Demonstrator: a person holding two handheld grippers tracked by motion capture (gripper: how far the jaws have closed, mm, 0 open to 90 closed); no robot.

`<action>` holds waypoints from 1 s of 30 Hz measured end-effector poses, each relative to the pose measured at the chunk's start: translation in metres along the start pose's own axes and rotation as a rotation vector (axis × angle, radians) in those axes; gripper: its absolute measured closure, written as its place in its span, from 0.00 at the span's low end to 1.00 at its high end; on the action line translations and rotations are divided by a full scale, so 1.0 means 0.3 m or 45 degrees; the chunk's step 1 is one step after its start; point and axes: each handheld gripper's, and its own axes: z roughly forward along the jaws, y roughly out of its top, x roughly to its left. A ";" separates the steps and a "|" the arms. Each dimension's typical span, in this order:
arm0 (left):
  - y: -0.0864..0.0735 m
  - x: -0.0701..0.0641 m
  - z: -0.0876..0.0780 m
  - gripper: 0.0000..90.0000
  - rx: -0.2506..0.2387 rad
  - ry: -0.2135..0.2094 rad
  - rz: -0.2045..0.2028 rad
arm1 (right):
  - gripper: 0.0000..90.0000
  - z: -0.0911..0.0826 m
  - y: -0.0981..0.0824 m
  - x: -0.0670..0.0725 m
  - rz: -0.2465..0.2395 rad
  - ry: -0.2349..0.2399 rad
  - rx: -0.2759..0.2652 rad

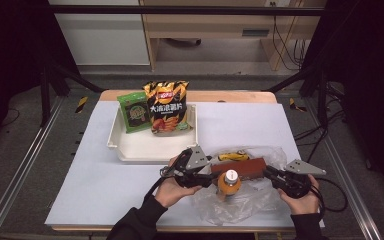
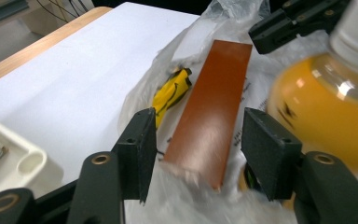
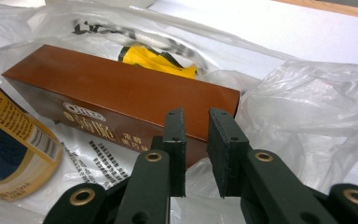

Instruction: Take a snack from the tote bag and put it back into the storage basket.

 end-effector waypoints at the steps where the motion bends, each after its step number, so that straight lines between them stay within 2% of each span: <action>1: 0.003 0.005 0.017 0.51 0.014 -0.004 0.008 | 0.86 -0.003 0.001 0.002 0.011 0.006 -0.001; 7: -0.039 0.027 0.092 0.52 0.134 -0.072 -0.002 | 0.83 -0.014 -0.001 -0.001 0.008 0.006 -0.012; 9: -0.056 0.026 0.104 0.50 0.156 -0.096 0.020 | 0.82 -0.013 -0.002 -0.003 0.008 -0.001 -0.009; 14: -0.055 0.028 0.112 0.44 0.175 -0.091 0.061 | 0.81 -0.001 -0.004 -0.003 0.008 -0.014 0.009; 16: -0.061 0.027 0.134 0.40 0.253 -0.085 0.081 | 0.81 0.000 -0.004 -0.001 0.012 -0.018 0.014; 18: -0.071 0.023 0.148 0.39 0.280 -0.090 0.089 | 0.81 0.000 -0.004 -0.002 0.007 -0.021 0.010; 23: -0.087 0.029 0.183 0.39 0.270 -0.117 0.053 | 0.83 0.002 -0.007 -0.002 0.017 -0.014 0.013; 25: -0.086 0.031 0.192 0.39 0.268 -0.125 0.061 | 0.84 0.005 -0.009 -0.003 0.011 -0.009 0.014; 28: -0.086 0.036 0.193 0.40 0.266 -0.138 0.059 | 0.84 0.006 -0.008 -0.002 0.021 -0.003 0.017; 30: -0.086 0.041 0.189 0.42 0.264 -0.165 0.046 | 0.84 0.005 -0.009 -0.004 0.015 -0.005 0.012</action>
